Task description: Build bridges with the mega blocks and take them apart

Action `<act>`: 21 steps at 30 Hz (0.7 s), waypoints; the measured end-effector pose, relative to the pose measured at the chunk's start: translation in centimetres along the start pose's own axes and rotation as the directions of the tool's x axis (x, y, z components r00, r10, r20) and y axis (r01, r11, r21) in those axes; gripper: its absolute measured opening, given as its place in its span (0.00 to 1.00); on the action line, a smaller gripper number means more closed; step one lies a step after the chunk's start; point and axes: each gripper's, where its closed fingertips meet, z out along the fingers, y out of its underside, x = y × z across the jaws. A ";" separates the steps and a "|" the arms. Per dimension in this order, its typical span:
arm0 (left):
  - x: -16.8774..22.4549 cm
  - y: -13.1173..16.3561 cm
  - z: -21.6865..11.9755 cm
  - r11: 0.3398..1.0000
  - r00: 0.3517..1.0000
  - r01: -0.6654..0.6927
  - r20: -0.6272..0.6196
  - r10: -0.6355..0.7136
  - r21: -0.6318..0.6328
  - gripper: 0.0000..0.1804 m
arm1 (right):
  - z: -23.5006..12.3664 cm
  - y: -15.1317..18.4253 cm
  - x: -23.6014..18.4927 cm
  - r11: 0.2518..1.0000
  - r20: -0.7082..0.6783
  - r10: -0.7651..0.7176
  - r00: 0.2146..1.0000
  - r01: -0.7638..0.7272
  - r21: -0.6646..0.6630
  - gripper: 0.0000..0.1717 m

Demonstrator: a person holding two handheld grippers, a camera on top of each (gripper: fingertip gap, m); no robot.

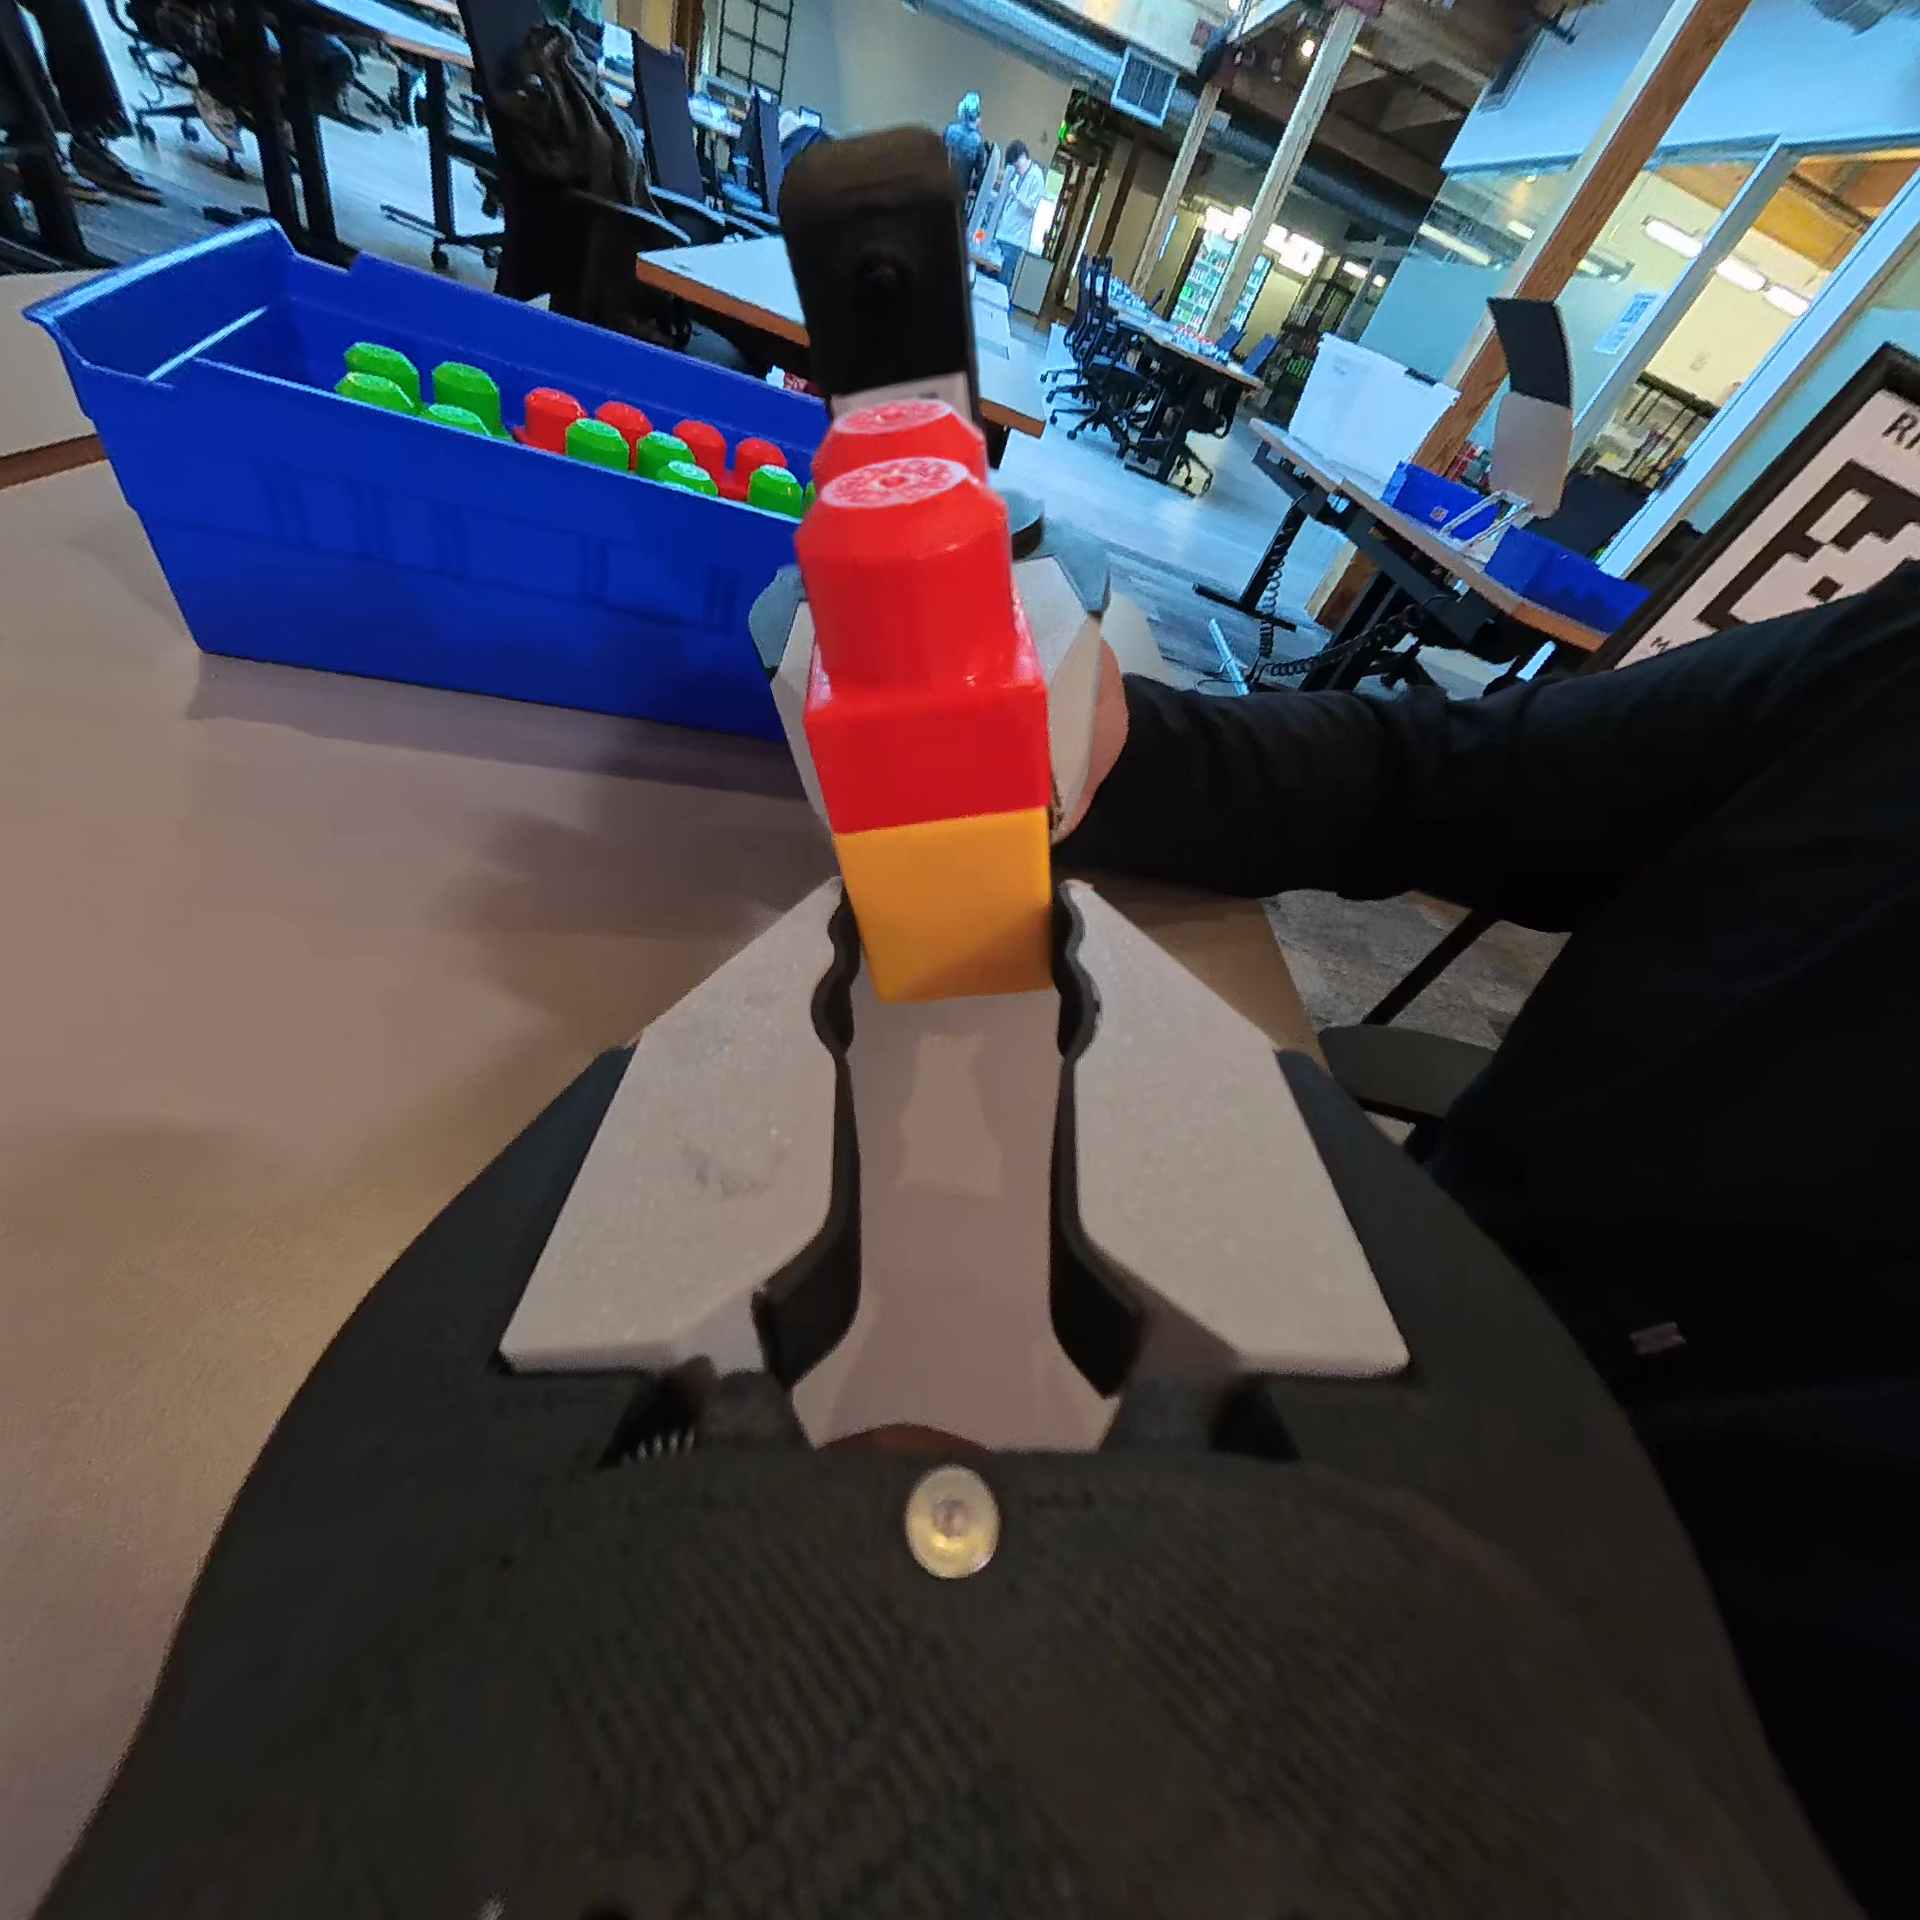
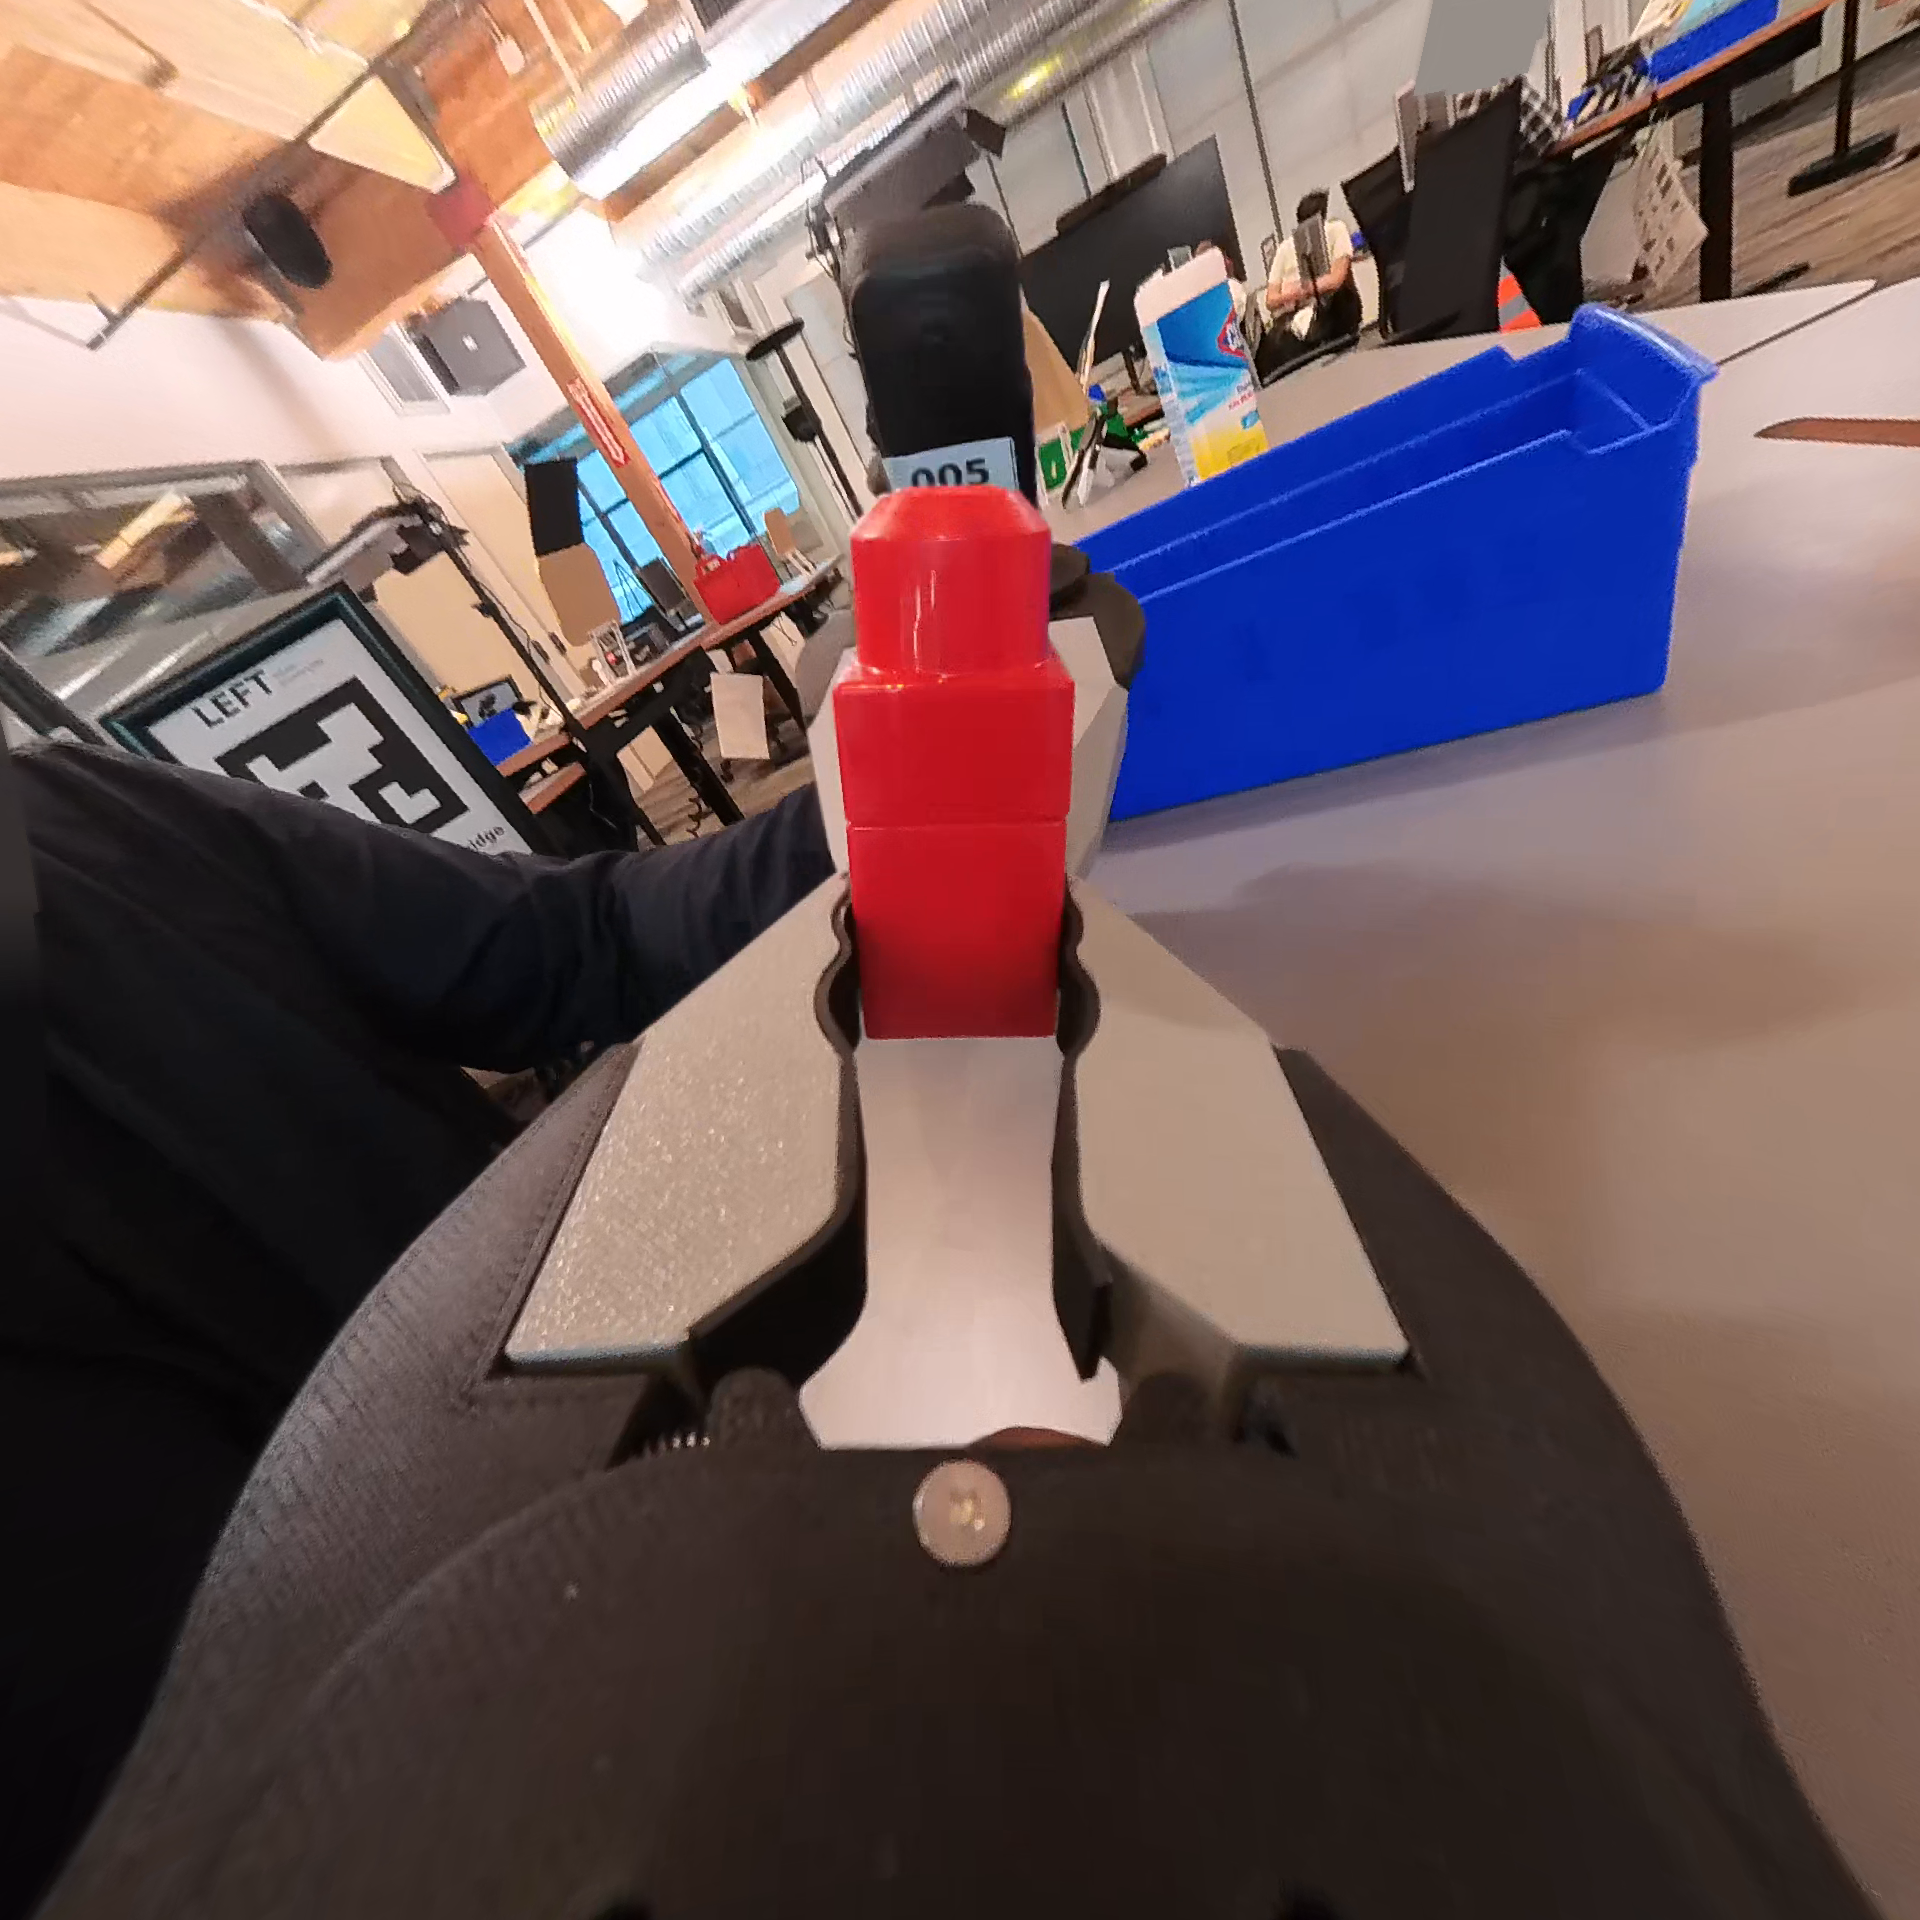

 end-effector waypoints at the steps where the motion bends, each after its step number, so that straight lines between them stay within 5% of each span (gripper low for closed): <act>1: -0.1 0.3 0.1 1.000 1.000 -0.006 0.009 0.006 -0.021 0.19 | 0.0 0.2 0.1 1.000 -0.011 -0.003 1.000 0.002 -0.016 0.19; 21: -1.3 2.1 0.4 0.992 0.997 0.003 0.080 0.007 -0.128 0.19 | 0.0 1.9 1.3 0.990 -0.081 -0.036 0.996 0.024 -0.138 0.19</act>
